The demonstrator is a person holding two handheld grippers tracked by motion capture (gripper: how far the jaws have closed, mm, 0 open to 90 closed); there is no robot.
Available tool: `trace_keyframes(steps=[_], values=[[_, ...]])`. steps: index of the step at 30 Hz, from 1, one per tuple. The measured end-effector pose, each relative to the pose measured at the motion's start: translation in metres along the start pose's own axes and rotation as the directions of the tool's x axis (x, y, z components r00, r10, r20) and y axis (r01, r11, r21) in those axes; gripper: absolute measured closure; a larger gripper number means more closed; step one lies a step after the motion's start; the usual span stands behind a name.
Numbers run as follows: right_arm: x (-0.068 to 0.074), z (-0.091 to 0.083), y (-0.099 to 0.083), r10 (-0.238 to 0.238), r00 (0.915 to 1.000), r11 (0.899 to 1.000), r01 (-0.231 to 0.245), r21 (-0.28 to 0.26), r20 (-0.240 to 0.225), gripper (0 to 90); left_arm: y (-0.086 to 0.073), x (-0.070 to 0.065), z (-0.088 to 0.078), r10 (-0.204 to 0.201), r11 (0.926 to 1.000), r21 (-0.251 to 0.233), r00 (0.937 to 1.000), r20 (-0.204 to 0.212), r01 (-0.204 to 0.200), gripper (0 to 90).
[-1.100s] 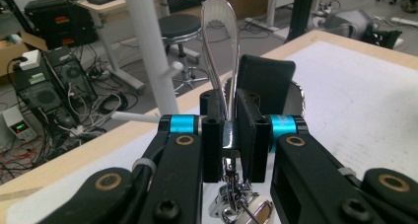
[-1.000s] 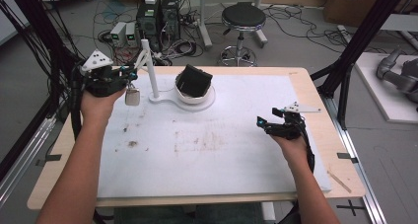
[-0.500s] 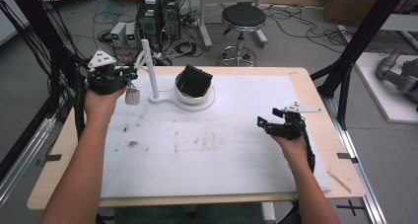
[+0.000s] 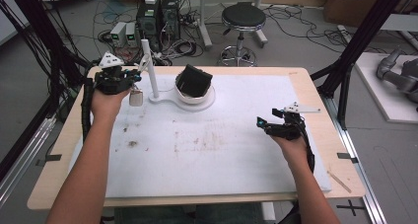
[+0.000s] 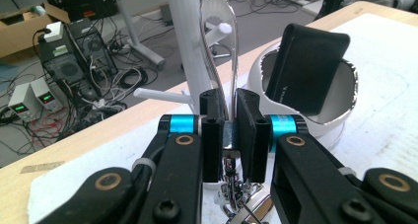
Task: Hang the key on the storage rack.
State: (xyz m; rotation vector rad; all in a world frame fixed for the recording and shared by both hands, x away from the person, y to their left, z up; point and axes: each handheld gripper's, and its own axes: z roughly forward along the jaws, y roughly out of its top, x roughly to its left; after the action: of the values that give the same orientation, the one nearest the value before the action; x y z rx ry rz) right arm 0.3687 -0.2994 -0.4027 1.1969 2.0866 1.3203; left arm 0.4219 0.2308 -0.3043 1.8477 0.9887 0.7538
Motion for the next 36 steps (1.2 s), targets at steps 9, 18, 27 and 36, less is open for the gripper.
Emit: trace_keyframes(steps=[9, 18, 27, 36], values=[[0.000, -0.001, 0.000, 0.003, 1.0000, 1.000, -0.003, -0.002, 0.000, 20.4, -0.008, -0.001, 0.006, -0.028, 0.9996, 0.009, 0.9996, -0.003, 0.028, 75.1], [0.004, 0.001, 0.002, -0.008, 1.0000, 1.000, 0.008, -0.014, -0.004, 20.4, -0.028, -0.004, 0.004, -0.057, 0.9974, 0.043, 0.9977, -0.035, 0.059, 54.6], [0.003, -0.001, 0.002, 0.000, 1.0000, 1.000, 0.000, -0.014, -0.002, 20.4, -0.034, -0.014, -0.005, -0.023, 0.9992, 0.032, 0.9990, 0.038, 0.022, 42.9], [0.003, -0.002, 0.002, 0.000, 1.0000, 1.000, 0.000, -0.018, -0.002, 20.4, -0.039, -0.028, -0.015, -0.025, 0.9997, 0.003, 0.9904, 0.136, 0.025, 33.6]])
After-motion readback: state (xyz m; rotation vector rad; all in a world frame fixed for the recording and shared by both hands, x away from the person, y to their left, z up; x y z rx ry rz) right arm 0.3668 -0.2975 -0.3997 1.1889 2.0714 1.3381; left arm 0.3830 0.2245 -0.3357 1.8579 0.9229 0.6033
